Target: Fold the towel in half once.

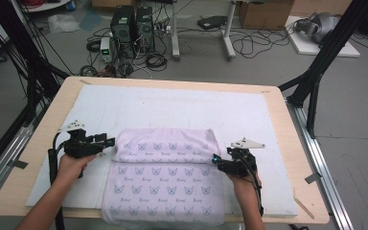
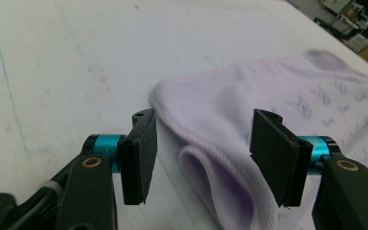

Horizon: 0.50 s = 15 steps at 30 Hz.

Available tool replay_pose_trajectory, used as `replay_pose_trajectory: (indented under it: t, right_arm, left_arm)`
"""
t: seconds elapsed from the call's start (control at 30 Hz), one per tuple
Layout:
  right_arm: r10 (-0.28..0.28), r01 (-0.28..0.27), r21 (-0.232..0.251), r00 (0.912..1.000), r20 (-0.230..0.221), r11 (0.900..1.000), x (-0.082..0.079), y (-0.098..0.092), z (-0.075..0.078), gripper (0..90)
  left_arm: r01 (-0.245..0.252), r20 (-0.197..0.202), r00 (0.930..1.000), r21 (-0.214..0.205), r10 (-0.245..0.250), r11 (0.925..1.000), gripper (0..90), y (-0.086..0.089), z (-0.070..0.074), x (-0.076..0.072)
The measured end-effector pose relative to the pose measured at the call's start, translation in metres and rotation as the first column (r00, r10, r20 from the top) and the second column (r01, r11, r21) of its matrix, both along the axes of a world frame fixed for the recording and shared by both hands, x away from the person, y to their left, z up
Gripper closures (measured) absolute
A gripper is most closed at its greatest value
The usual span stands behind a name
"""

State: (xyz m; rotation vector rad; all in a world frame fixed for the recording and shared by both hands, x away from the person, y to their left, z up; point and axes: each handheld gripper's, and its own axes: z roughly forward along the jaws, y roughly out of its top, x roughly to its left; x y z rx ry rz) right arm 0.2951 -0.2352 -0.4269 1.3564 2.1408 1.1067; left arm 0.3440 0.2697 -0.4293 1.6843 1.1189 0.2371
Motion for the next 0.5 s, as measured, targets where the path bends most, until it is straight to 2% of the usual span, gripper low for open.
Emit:
replay_pose_trajectory:
  t: [0.2, 0.3, 0.37, 0.5]
  right_arm:
    - [-0.005, 0.005, 0.032, 1.0000, 0.007, 0.9995, 0.000, -0.004, 0.001, 31.3]
    - [-0.016, 0.016, 0.032, 0.9998, 0.009, 0.9993, 0.000, -0.005, 0.002, 24.6]
    - [-0.020, 0.020, 0.028, 0.9997, 0.013, 0.9994, 0.001, -0.006, 0.002, 21.9]
    - [-0.021, 0.021, 0.023, 0.9997, 0.016, 0.9995, 0.001, -0.008, 0.001, 21.2]
  left_arm:
    - [0.016, -0.004, 0.9999, 0.027, -0.016, 0.9995, 42.8, -0.014, 0.004, 0.025]
    - [-0.005, -0.010, 0.9999, 0.060, 0.005, 0.9982, 42.5, -0.024, 0.003, 0.041]
    - [-0.010, -0.032, 0.9994, 0.082, 0.013, 0.9966, 42.0, -0.030, 0.002, 0.051]
    - [-0.009, -0.035, 0.9993, 0.124, 0.014, 0.9922, 41.2, -0.043, 0.001, 0.065]
